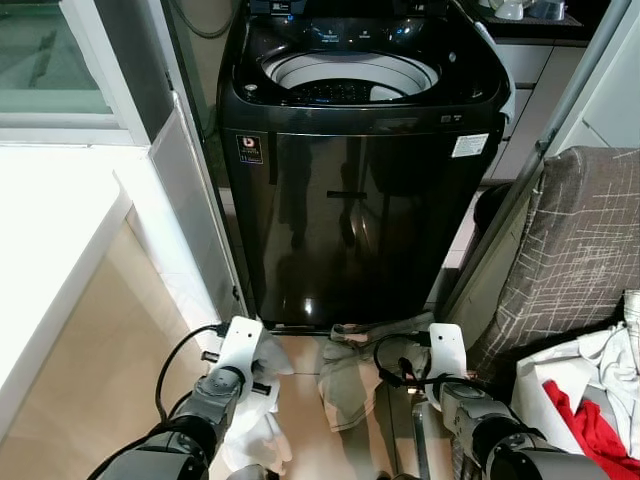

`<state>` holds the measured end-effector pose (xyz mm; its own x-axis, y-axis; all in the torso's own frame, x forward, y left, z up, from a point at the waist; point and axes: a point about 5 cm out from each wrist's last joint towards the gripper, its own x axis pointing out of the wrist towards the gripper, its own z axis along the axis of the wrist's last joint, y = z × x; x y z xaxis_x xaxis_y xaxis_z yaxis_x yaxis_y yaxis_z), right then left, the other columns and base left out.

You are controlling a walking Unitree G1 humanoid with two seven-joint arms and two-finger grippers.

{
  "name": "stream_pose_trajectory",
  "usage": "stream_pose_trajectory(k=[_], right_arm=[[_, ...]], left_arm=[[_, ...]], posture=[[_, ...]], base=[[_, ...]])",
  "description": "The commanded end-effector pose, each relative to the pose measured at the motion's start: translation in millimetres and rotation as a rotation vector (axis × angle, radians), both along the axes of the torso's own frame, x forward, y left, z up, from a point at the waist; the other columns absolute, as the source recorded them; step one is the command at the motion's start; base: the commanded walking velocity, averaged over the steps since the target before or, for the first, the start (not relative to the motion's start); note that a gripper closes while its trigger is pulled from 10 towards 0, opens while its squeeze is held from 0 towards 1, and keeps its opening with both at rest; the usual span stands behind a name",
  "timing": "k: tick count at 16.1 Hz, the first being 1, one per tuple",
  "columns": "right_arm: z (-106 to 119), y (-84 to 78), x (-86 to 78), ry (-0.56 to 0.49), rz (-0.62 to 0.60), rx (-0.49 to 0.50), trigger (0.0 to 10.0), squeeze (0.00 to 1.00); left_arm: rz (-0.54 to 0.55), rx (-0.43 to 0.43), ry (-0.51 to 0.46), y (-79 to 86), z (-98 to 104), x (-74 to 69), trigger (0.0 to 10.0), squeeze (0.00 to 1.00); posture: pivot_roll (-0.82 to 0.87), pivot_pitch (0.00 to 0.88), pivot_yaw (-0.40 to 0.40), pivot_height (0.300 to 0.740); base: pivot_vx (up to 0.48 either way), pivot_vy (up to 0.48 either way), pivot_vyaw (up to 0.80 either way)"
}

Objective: Clothes washing

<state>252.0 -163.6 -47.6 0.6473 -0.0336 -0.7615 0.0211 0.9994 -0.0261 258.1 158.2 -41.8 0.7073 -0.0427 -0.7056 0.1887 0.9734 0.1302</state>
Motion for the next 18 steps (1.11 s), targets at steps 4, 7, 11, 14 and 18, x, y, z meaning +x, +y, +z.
stream_pose_trajectory(k=[4, 7, 11, 14, 18], right_arm=[[-0.3, 1.3, -0.3, 0.008, 0.022, -0.008, 10.0, 0.00], [-0.6, 2.8, -0.5, 0.010, 0.023, -0.003, 10.0, 0.00], [-1.6, 4.0, -1.9, 0.013, 0.022, 0.000, 10.0, 0.00], [-2.1, 4.2, -2.6, 0.015, 0.018, 0.003, 10.0, 0.00], [-3.0, 2.7, -3.9, 0.019, 0.017, 0.001, 10.0, 0.00]], left_arm=[[0.013, 0.003, -0.004, 3.3, -0.8, -1.5, 10.0, 0.00], [0.009, 0.007, -0.004, 4.4, -0.8, -1.7, 10.0, 0.00], [-0.010, 0.019, -0.012, 5.3, 1.7, 1.5, 10.0, 0.00], [-0.015, 0.021, -0.013, 5.3, 2.2, 2.0, 10.0, 0.00], [-0.020, 0.023, -0.002, 4.8, -0.7, -1.7, 10.0, 0.00]], posture=[[-0.09, 0.000, -0.001, 0.731], [-0.09, 0.000, 0.001, 0.731], [-0.09, 0.000, 0.015, 0.731], [-0.10, 0.000, 0.020, 0.731], [-0.09, 0.000, 0.017, 0.731]], base=[[0.000, 0.000, 0.00], [0.000, 0.000, 0.00], [0.000, 0.000, 0.00], [0.000, 0.000, 0.00], [0.000, 0.000, 0.00]])
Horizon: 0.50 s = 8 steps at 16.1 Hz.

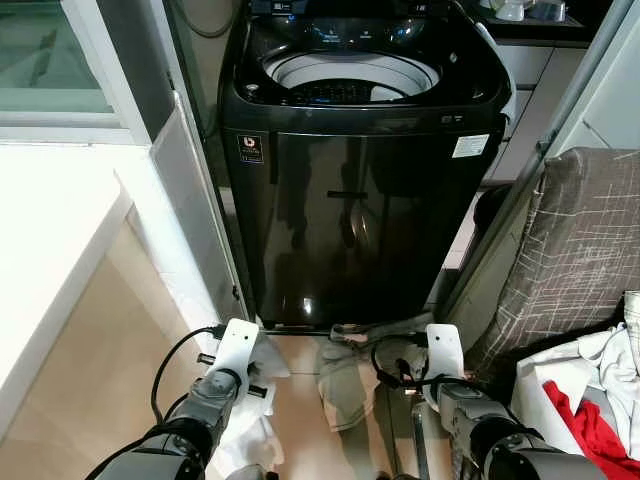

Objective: Clothes washing

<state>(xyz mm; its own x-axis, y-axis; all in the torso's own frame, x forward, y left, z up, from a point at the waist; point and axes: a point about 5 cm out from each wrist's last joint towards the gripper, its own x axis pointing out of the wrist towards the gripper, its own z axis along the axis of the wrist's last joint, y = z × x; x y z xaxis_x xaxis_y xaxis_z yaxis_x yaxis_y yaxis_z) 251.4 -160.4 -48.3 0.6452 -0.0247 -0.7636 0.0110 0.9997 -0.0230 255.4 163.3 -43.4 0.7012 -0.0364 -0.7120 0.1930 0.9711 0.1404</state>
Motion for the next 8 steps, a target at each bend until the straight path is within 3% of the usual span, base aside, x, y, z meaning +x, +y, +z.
stream_pose_trajectory(k=[1, 8], right_arm=[[-2.4, -0.7, -3.4, 0.016, 0.006, -0.002, 10.0, 0.00], [-2.4, -1.2, -3.5, 0.018, 0.011, -0.005, 10.0, 0.00]], left_arm=[[-0.018, 0.012, -0.010, -0.5, 1.0, 1.1, 10.0, 0.00], [-0.022, 0.016, -0.005, -2.4, -0.5, -0.7, 10.0, 0.00]], posture=[[-0.09, 0.000, 0.017, 0.731], [-0.10, 0.000, 0.011, 0.731]], base=[[0.000, 0.000, 0.00], [0.000, 0.000, 0.00]])
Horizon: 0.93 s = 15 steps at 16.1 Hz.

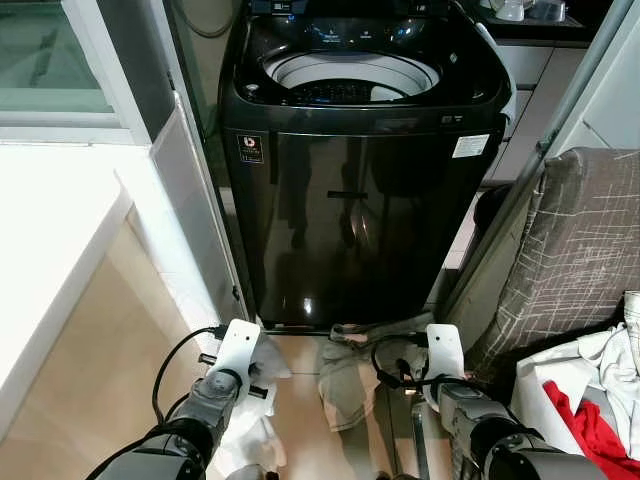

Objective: Clothes washing

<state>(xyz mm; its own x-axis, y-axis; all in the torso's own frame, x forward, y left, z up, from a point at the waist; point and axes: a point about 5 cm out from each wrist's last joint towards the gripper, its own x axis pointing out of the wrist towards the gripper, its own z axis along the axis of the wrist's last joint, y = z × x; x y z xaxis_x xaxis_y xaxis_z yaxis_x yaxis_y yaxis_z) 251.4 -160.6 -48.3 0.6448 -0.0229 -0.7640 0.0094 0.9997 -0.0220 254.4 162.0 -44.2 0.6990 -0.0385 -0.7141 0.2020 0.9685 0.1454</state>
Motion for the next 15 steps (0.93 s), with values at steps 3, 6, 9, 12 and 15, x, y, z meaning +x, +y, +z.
stream_pose_trajectory(k=[3, 6, 9, 12, 15], right_arm=[[-2.1, -2.3, -3.2, 0.018, 0.015, -0.012, 10.0, 0.00], [-1.6, -2.4, -2.4, 0.017, 0.020, -0.014, 10.0, 0.00], [-1.1, -1.8, -1.6, 0.017, 0.026, -0.016, 10.0, 0.00], [-0.6, -1.3, -0.8, 0.017, 0.026, -0.015, 10.0, 0.00], [0.3, -0.9, 0.4, 0.013, 0.026, -0.014, 10.0, 0.00]], left_arm=[[-0.013, 0.008, -0.007, -2.9, 0.2, 0.4, 10.0, 0.00], [-0.008, 0.005, -0.006, -3.4, 0.1, 0.3, 10.0, 0.00], [-0.003, 0.004, -0.003, -2.6, -0.8, -1.0, 10.0, 0.00], [0.000, 0.005, -0.001, -2.0, -1.0, -1.2, 10.0, 0.00], [-0.003, 0.004, -0.005, -2.8, -0.1, 0.0, 10.0, 0.00]], posture=[[-0.10, 0.000, 0.007, 0.731], [-0.10, 0.000, 0.001, 0.731], [-0.09, 0.000, 0.000, 0.731], [-0.09, 0.000, 0.000, 0.731], [-0.09, 0.000, 0.002, 0.731]], base=[[0.000, 0.000, 0.00], [0.000, 0.000, 0.00], [0.000, 0.000, 0.00], [0.000, 0.000, 0.00], [0.000, 0.000, 0.00]])
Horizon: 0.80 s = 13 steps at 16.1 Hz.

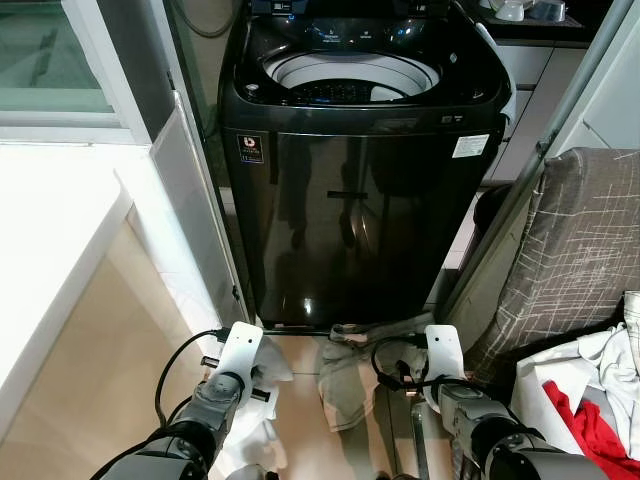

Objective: Clothes washing

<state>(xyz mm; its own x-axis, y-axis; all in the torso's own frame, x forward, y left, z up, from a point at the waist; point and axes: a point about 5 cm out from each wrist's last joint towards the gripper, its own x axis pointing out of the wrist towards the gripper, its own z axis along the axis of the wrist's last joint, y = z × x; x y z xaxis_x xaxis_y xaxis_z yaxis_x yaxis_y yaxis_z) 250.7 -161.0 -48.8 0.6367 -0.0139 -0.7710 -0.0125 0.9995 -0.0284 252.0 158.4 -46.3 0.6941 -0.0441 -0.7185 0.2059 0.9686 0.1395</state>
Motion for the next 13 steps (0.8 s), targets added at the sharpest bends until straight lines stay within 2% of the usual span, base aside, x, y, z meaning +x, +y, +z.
stream_pose_trajectory(k=[1, 13], right_arm=[[1.1, -0.2, 1.6, 0.001, 0.006, -0.008, 10.0, 0.00], [0.2, -0.5, 0.3, 0.006, 0.012, -0.012, 10.0, 0.00]], left_arm=[[-0.001, 0.009, -0.013, 0.7, 2.2, 2.9, 10.0, 0.00], [-0.007, 0.007, -0.005, -0.9, 1.0, 1.4, 10.0, 0.00]], posture=[[-0.09, 0.000, 0.002, 0.731], [-0.10, 0.000, 0.000, 0.731]], base=[[0.000, 0.000, 0.00], [0.000, 0.000, 0.00]])
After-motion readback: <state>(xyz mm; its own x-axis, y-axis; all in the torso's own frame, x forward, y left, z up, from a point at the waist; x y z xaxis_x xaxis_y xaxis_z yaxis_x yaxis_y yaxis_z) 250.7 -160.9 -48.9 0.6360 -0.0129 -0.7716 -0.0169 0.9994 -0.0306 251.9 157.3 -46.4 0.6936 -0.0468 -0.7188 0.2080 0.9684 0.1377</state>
